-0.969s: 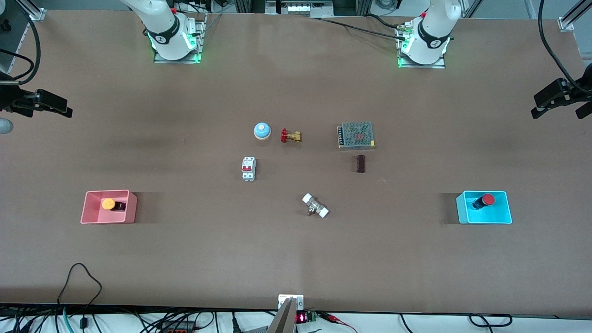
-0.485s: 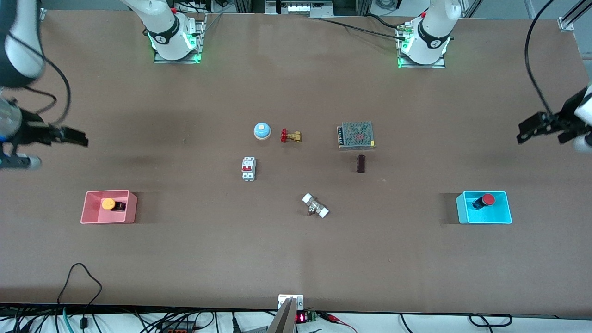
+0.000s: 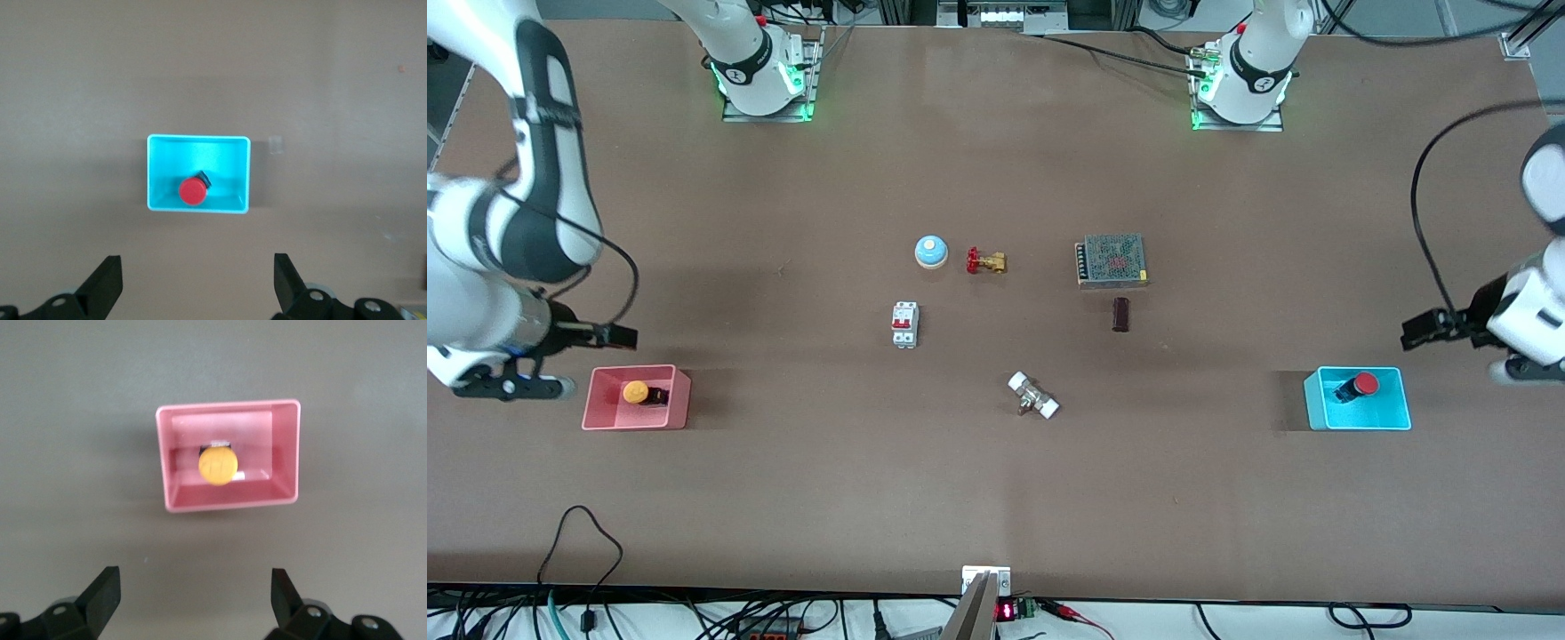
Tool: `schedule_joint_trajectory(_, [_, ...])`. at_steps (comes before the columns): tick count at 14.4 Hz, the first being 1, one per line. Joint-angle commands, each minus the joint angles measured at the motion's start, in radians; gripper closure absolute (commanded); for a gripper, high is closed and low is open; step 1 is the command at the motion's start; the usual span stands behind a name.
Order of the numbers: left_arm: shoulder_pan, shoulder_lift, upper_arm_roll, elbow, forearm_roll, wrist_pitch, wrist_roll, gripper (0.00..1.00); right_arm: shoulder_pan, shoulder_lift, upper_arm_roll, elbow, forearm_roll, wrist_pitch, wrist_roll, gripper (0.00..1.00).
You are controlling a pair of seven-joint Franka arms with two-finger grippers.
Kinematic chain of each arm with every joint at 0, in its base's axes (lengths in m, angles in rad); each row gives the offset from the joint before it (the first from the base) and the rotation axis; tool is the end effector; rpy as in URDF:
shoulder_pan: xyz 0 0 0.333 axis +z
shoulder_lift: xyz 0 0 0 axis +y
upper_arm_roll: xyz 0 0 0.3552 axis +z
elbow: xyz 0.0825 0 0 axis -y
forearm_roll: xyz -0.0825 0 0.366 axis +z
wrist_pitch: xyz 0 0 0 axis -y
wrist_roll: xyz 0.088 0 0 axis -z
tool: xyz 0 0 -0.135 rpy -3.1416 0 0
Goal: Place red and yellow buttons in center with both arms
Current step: 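Lower both grippers into the boxes and close on the buttons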
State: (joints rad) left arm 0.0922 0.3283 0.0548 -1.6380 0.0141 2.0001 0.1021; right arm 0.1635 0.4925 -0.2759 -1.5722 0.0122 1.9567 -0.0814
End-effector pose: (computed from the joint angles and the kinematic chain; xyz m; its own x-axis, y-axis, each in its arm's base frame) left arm 0.6479 0.0932 0.4461 0.9989 0.0355 0.0308 0.0365 -0.9988 -0.0340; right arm 0.6727 -0.0483 0.3727 0.9949 -0.0161 -0.0999 -0.0050 -0.9939 0.1103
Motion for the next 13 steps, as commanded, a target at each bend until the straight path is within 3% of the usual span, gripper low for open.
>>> schedule_joint_trajectory(1, [0.023,0.081,0.003,0.007,-0.019,0.064,0.05,0.0,-0.012,0.052,0.003,0.024,-0.012,0.051,-0.04,0.0])
schedule_joint_trajectory(5, [0.023,0.187,0.002,-0.009,-0.019,0.121,0.068,0.0,-0.013,0.124,0.001,0.026,-0.009,0.146,-0.076,0.0])
schedule_joint_trajectory(13, [0.023,0.282,0.002,-0.062,-0.01,0.212,0.07,0.02,-0.055,0.193,0.007,0.032,0.022,0.221,-0.077,0.0])
